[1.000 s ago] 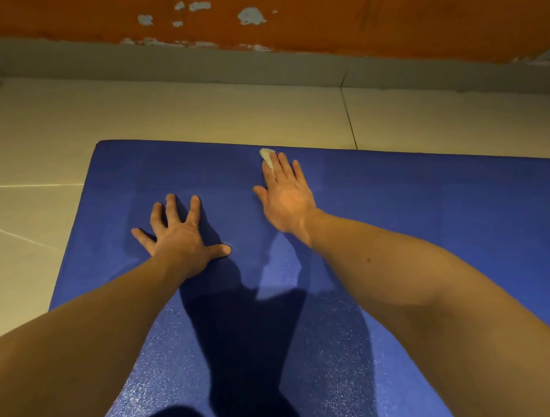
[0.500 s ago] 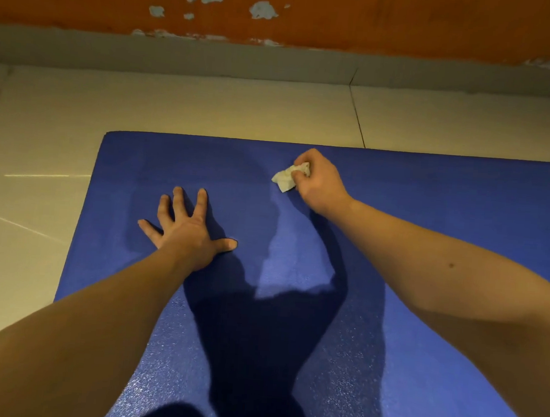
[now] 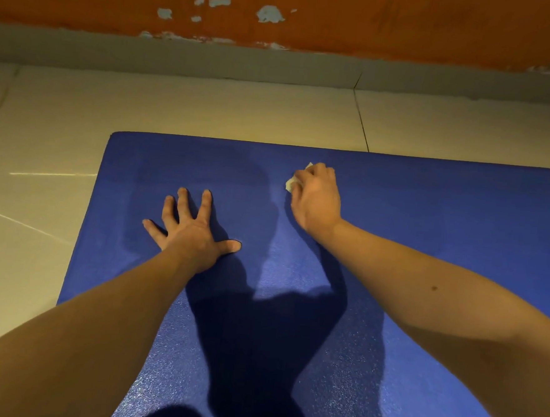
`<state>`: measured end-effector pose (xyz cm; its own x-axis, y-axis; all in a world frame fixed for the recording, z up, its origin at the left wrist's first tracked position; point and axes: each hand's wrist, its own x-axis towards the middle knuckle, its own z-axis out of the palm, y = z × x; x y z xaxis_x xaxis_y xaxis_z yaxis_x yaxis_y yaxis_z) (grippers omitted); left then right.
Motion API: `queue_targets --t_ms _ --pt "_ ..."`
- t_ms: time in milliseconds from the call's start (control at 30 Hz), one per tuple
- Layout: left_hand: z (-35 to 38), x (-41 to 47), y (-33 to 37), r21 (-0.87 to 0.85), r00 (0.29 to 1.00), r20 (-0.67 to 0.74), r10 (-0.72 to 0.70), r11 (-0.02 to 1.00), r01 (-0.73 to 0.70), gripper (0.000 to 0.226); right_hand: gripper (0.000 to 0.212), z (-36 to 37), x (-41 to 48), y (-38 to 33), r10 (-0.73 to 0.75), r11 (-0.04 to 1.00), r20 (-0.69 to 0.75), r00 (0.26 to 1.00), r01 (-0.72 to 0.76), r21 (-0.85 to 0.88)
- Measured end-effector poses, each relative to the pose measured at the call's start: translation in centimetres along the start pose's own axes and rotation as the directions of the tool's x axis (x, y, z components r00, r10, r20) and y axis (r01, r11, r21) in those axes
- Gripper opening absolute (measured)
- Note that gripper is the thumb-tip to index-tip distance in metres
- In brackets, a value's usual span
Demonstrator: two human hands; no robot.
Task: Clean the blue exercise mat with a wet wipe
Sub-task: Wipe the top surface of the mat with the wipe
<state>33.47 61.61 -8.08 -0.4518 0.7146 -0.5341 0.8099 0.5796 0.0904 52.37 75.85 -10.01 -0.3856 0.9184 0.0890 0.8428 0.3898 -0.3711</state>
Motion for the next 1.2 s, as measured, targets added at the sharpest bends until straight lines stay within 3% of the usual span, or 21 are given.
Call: queue_targets --t_ms 67,133,200,333,467,600,767,933,1033,1100,1200 --pt "0.1 0.1 0.0 -0.003 1.0 -0.002 0.001 1.0 -0.001 0.122 0.035 0.7 -0.5 -0.1 -0.059 0.998 0.023 0.998 0.059 -0.026" --pt "0.1 0.1 -0.1 -0.006 1.0 0.003 -0.002 1.0 0.002 0.122 0.048 0.9 -1.0 -0.2 -0.031 0.991 0.204 0.978 0.057 -0.12" --pt "0.2 0.1 -0.1 -0.002 1.0 -0.002 -0.002 1.0 0.002 0.122 0.057 0.9 -1.1 0.0 0.011 0.979 0.288 0.957 0.048 -0.198" --pt "0.2 0.2 -0.1 -0.007 1.0 -0.007 0.005 1.0 -0.005 0.122 0.062 0.7 -0.6 0.7 0.029 0.967 0.326 0.945 0.057 -0.25" --pt "0.3 0.1 -0.3 -0.009 1.0 -0.002 0.012 1.0 -0.012 0.121 0.065 1.6 -0.8 -1.2 0.003 0.984 0.327 0.945 0.055 -0.168" --pt "0.2 0.1 -0.3 -0.003 1.0 -0.001 0.009 1.0 -0.009 0.121 0.068 0.8 0.4 -0.1 -0.138 0.958 0.386 0.912 0.222 -0.182" --pt "0.3 0.1 -0.4 -0.003 1.0 0.004 0.016 1.0 -0.016 0.121 0.064 -0.7 3.7 2.2 0.169 0.97 0.292 0.941 -0.106 -0.219" --pt "0.3 0.1 -0.4 -0.009 1.0 0.013 0.011 1.0 -0.011 0.121 0.065 2.3 1.0 -4.9 -0.11 0.977 0.38 0.919 0.171 -0.13" --pt "0.3 0.2 -0.5 -0.001 1.0 0.007 0.009 1.0 -0.009 0.121 0.063 1.7 1.0 -3.9 -0.227 0.931 0.444 0.867 0.327 -0.162" --pt "0.4 0.3 -0.4 -0.001 1.0 0.007 0.012 1.0 -0.012 0.122 0.063 0.5 2.0 -1.1 -0.16 0.943 0.422 0.892 0.265 -0.203" --pt "0.4 0.3 -0.4 0.003 1.0 0.011 0.01 1.0 -0.01 0.121 0.064 -1.7 3.0 4.2 0.054 0.943 0.364 0.93 0.073 -0.325"
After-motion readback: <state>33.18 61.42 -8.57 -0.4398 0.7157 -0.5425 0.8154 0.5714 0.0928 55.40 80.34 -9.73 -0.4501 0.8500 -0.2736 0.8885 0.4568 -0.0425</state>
